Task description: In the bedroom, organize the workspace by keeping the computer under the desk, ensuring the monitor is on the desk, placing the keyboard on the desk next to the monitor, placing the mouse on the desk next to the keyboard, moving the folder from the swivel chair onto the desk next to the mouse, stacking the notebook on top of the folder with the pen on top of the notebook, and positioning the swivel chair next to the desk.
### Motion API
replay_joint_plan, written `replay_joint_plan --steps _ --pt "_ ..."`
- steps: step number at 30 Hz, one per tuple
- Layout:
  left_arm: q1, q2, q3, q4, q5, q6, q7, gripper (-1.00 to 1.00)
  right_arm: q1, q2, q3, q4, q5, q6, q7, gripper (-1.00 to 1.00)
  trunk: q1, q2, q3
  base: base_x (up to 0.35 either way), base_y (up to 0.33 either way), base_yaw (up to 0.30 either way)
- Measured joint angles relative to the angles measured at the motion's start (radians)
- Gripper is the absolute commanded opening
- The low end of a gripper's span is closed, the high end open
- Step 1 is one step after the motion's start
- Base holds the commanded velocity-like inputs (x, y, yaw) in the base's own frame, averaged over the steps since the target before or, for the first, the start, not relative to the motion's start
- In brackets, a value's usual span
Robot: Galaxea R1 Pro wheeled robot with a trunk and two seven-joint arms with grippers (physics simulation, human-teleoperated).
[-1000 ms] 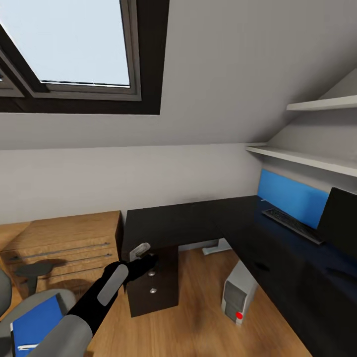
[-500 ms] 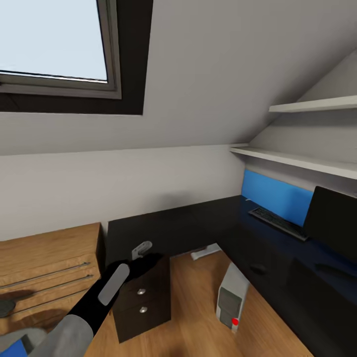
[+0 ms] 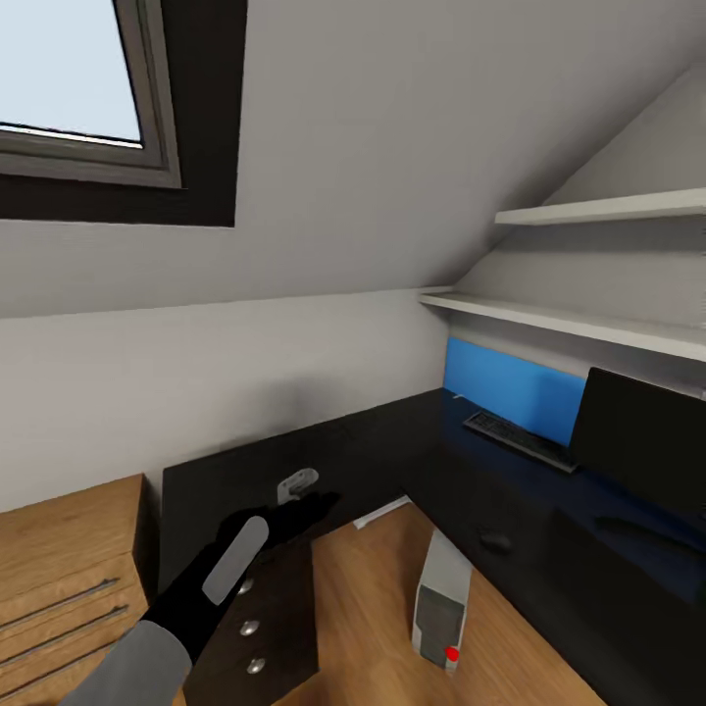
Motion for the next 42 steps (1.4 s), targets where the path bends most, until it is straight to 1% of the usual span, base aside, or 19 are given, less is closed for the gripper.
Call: replay_joint_plan --steps 12,18,24,36,42 --pt "0.0 0.0 -0.004 0.0 0.0 0.0 -0.002 1.0 0.0 0.0 0.0 0.0 0.0 -0.001 0.001 1.0 0.0 0.0 0.005 0.346 -0.058 -0.291" --pt "0.0 0.002 -0.003 0.0 0.006 -0.001 -0.002 1.0 0.0 0.0 0.0 0.0 0.0 -0.002 0.001 1.0 0.0 0.0 0.008 0.346 0.014 -0.292" --pt "0.0 0.003 -0.002 0.001 0.009 -0.001 -0.003 1.0 0.0 0.0 0.0 0.0 0.0 -0.001 0.002 1.0 0.0 0.0 0.011 0.339 0.12 -0.292" --pt "0.0 0.003 0.0 0.003 0.011 -0.002 -0.003 1.0 0.0 0.0 0.0 0.0 0.0 -0.001 0.002 1.0 0.0 0.0 0.016 0.322 0.192 -0.292" --pt "0.001 0.002 0.0 0.004 0.011 -0.004 -0.003 1.0 0.0 0.0 0.0 0.0 0.0 0.0 0.002 1.0 0.001 0.0 0.019 0.1 0.07 -0.292"
